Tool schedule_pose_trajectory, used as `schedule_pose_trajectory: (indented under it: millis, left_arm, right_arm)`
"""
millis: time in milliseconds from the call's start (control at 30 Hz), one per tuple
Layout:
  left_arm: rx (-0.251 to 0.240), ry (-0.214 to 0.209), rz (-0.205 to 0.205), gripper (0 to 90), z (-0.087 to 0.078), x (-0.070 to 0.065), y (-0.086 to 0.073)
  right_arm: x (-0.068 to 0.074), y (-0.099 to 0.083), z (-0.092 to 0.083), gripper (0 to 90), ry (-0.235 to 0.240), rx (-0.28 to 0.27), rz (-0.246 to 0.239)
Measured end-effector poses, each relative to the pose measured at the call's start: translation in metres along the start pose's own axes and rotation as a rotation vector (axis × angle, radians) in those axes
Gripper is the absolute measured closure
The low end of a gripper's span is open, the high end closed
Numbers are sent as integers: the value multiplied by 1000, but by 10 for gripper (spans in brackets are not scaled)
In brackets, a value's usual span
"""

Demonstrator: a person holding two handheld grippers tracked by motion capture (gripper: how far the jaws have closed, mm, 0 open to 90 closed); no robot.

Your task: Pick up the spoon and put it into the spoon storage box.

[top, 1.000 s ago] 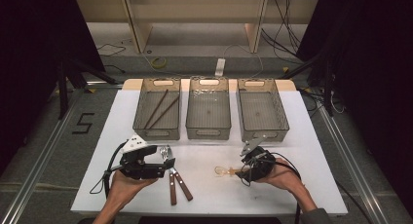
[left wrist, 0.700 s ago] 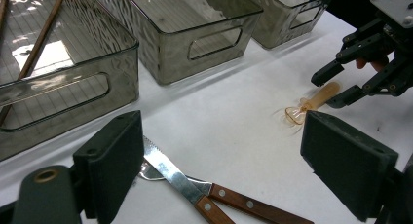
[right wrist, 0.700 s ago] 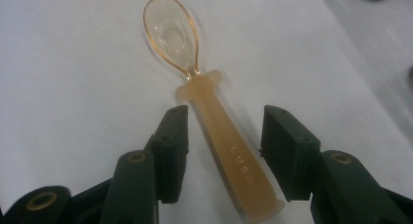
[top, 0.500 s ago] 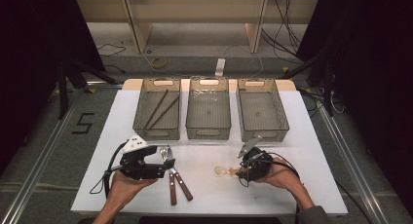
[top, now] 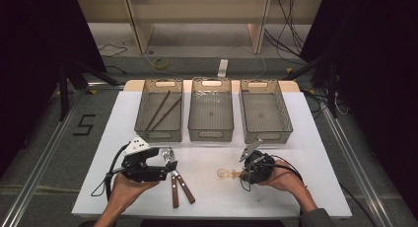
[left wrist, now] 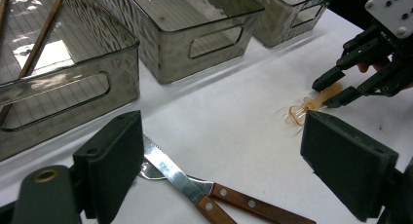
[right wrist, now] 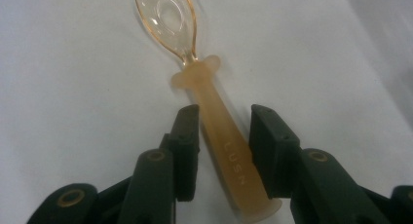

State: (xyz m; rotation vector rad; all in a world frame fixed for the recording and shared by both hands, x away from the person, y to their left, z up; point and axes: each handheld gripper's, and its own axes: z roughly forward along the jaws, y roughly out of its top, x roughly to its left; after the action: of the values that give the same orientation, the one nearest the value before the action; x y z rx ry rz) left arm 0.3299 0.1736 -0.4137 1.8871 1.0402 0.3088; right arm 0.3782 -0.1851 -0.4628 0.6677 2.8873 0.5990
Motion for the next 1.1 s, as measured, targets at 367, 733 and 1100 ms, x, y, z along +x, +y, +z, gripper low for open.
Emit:
schedule_pose_trajectory:
  millis: [367, 733, 1100]
  left_arm:
    - [5, 1, 6, 155, 0, -1, 0]
    - [9, 2, 13, 155, 0, -1, 0]
    - [13, 4, 18, 155, 1, -1, -1]
  right_arm:
    - [3, 1, 0, 692, -8, 8, -32]
    - [5, 2, -1, 763, 12, 27, -74]
    - [4, 4, -14, 773, -4, -36, -47]
